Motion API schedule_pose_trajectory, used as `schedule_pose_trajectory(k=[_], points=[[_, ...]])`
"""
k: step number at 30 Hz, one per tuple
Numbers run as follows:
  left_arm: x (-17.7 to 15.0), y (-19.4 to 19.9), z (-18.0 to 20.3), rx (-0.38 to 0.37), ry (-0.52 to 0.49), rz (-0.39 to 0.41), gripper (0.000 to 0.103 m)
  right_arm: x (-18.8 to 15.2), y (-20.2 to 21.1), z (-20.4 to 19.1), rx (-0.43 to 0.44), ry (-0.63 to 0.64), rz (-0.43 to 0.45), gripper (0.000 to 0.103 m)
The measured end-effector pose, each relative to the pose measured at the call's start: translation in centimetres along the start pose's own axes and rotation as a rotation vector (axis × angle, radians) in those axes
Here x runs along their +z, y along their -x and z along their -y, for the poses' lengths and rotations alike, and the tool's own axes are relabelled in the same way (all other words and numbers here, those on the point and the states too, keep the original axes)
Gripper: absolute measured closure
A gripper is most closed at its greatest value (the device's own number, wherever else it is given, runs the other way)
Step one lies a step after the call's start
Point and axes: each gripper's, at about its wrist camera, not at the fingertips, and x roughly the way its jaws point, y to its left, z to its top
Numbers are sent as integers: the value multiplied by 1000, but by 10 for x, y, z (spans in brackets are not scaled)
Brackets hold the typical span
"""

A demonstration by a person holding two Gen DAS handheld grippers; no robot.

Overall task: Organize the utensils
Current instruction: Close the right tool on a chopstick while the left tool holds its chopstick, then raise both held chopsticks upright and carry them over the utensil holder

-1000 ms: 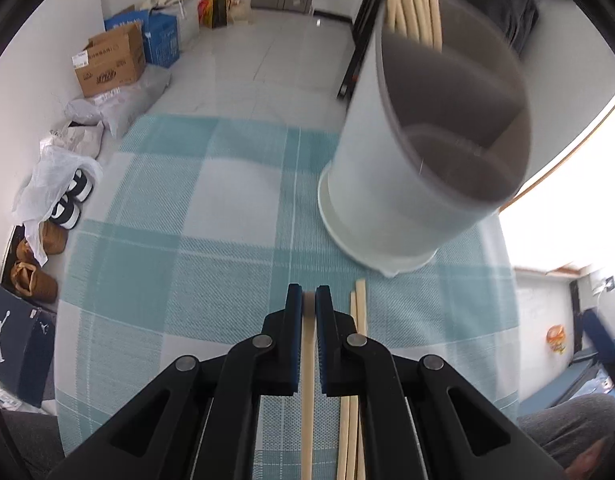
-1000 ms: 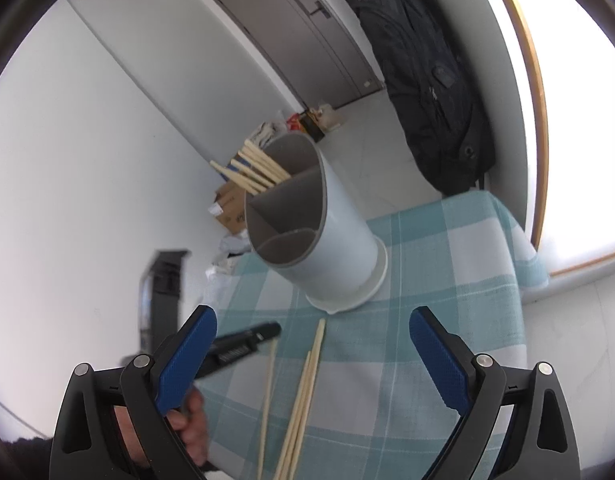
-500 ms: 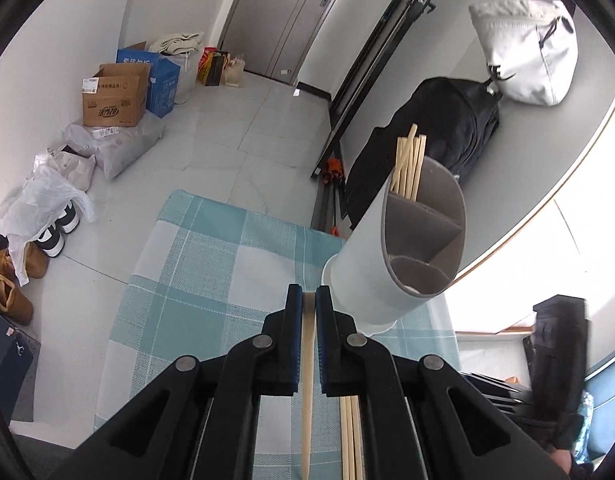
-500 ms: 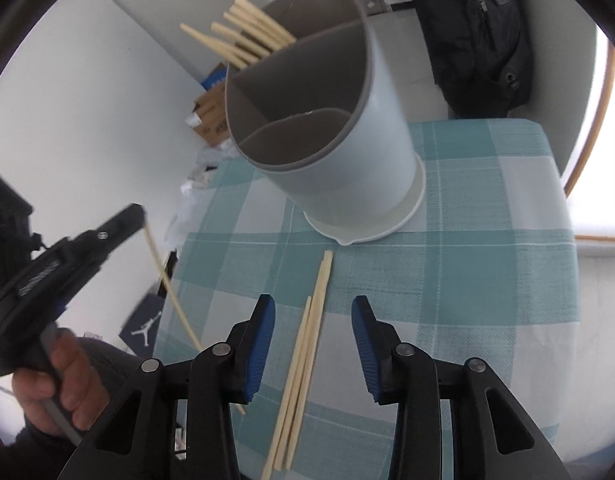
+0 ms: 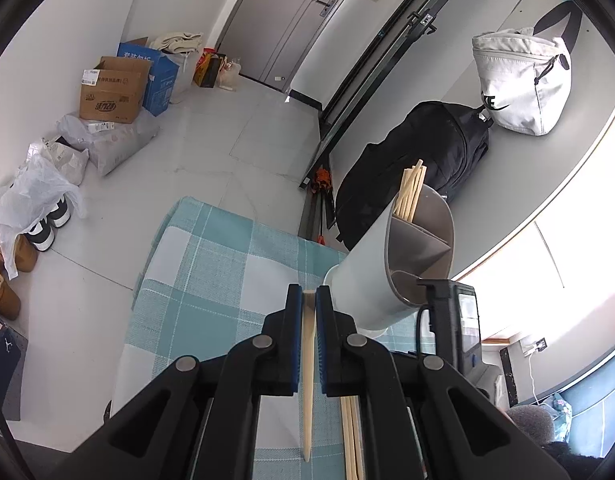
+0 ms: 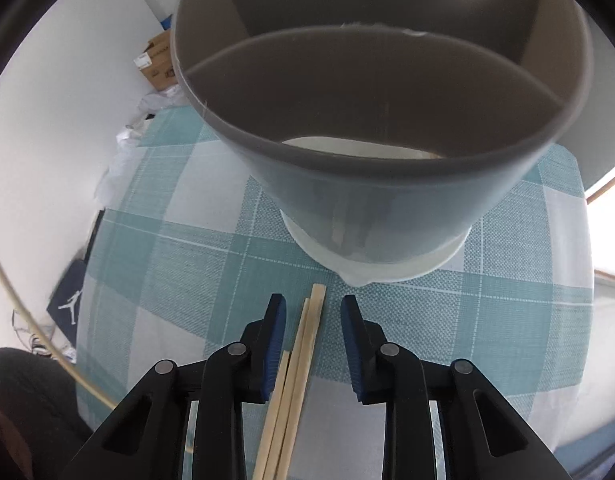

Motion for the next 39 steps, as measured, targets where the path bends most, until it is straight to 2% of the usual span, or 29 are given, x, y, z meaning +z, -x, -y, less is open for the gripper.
schedule_pose_trajectory(k=[1, 3, 6, 12, 20, 24, 28, 32, 39], points=[[0, 1, 0, -2, -2, 2, 101, 0, 0, -2, -20, 4, 10, 79], [1, 3, 0, -13, -1, 3, 101, 2, -1, -5, -47, 2, 16, 91], [2, 5, 0, -16, -5, 3, 101, 1, 1, -2, -35, -35, 39, 97], [0, 7, 0, -13, -18, 6, 101, -10, 24, 6, 7, -78, 133, 97], [-5, 10, 13, -1, -74, 22, 100, -30, 91, 30, 126, -134, 346, 97], [-8, 11, 24, 4, -116, 15, 100, -43, 126, 31, 166, -107, 464, 98], [-12, 15, 41, 5, -170, 14, 100, -52, 142, 17, 185, -49, 557, 98], [-15, 18, 59, 2, -217, 17, 100, -63, 155, 13, 196, 14, 615, 98], [-18, 23, 86, -7, -291, 18, 100, -77, 173, 15, 216, 45, 692, 98]])
